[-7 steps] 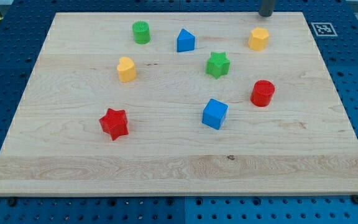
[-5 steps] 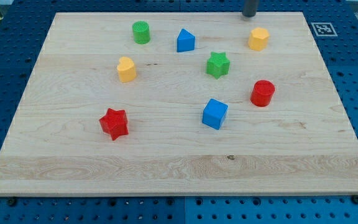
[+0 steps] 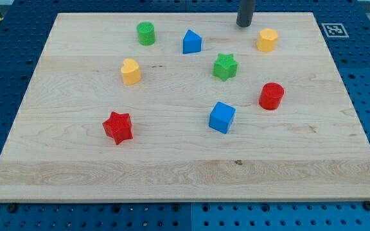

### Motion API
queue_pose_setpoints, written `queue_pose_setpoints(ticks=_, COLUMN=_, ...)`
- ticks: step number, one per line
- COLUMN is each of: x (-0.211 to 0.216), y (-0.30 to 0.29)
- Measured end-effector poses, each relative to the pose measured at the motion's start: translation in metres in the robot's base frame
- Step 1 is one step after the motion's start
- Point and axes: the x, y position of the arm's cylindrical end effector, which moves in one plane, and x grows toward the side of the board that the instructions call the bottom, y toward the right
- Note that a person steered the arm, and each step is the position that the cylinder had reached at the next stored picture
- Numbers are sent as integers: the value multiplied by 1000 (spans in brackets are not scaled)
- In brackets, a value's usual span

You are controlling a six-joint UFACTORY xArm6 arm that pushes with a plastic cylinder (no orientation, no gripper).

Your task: Slide the yellow hexagon towards the bottom right

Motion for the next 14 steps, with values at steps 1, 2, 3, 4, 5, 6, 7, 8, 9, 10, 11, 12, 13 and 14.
queue_pose_setpoints(ticks=1, x=2, y=3)
queue_pose_setpoints(ticks=2, x=2, y=3)
queue_pose_setpoints(ticks=3, x=18, y=3)
queue_pose_setpoints(ticks=4, x=27, y=7)
queue_pose_setpoints(ticks=5, x=27, y=24)
queue_pose_setpoints(ticks=6, x=27, y=30)
queue_pose_setpoints(ticks=7, x=27, y=26)
queue_pose_setpoints(ticks=8, x=30, y=26)
queue_pose_setpoints(ticks=9, x=40, y=26)
queue_pose_setpoints(ticks=10, x=46, y=28)
queue_pose_setpoints(ticks=11, x=50, y=33)
queue_pose_setpoints(ticks=12, x=54, y=34)
queue_pose_setpoints(ticks=13, x=61, y=34)
queue_pose_setpoints(ticks=14, x=72, y=41)
